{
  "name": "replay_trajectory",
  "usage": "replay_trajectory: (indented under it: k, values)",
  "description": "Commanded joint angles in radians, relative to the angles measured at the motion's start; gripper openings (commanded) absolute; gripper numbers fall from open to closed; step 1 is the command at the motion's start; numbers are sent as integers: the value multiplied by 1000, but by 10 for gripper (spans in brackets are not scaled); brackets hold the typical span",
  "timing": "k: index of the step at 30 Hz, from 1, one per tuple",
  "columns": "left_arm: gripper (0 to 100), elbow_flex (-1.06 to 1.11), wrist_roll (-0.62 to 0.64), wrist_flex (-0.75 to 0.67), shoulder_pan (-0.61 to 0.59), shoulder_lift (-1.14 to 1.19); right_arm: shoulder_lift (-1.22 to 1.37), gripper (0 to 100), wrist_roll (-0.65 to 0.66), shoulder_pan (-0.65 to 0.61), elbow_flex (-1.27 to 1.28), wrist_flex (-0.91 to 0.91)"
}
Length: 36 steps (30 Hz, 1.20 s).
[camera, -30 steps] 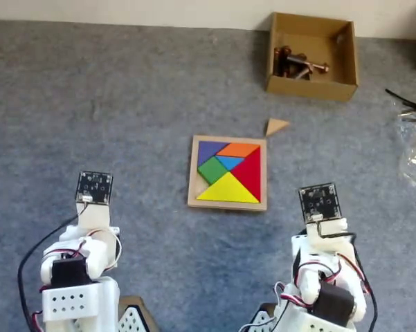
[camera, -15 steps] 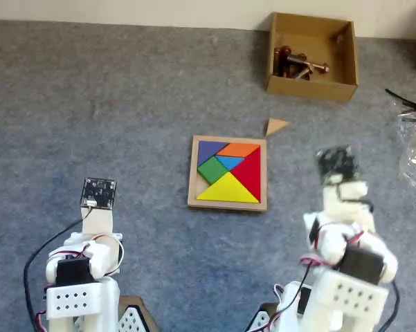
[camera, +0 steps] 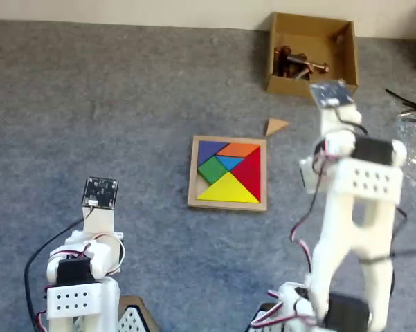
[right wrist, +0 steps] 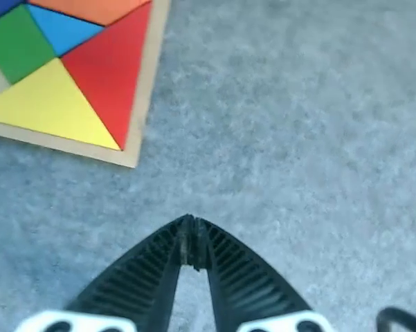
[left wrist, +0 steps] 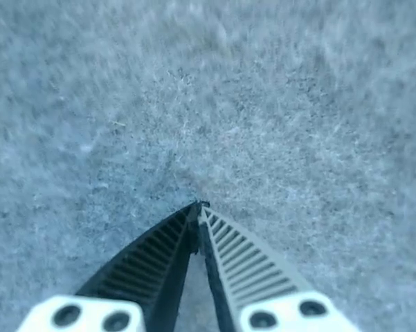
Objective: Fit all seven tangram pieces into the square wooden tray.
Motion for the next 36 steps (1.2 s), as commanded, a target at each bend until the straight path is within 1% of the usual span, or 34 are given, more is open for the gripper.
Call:
replay_trajectory:
  k: [1,7,11,14,17,20,25,29,31,33,36]
  values:
    - [4,-15,9,-23,19,-10,111,11,-9,-82,-148,41]
    - [4,-67,14,-51,19,-10,302,11,-9,-202,-248,39]
    - [4,-74,12,-68,19,-10,410,11,-9,-240,-323,8]
    - [4,-73,11,-69,19,-36,483,10,-9,-236,-377,-44]
    - [4,-59,11,-66,19,-140,532,10,-9,-228,-427,-81]
    - [4,-28,9,-9,27,-257,573,10,-9,-214,-503,-85]
    - [4,-39,9,2,25,-222,680,10,-31,-186,-641,-68]
    - [4,-39,9,-3,22,-229,837,12,-49,-145,-817,-58]
    - [4,-36,9,-2,25,-229,929,37,-97,-119,-921,-58]
    - [4,-33,9,-2,27,-229,1020,99,-124,-105,-1027,-45]
    - [4,-22,9,0,27,-229,1141,198,-127,-108,-1182,4]
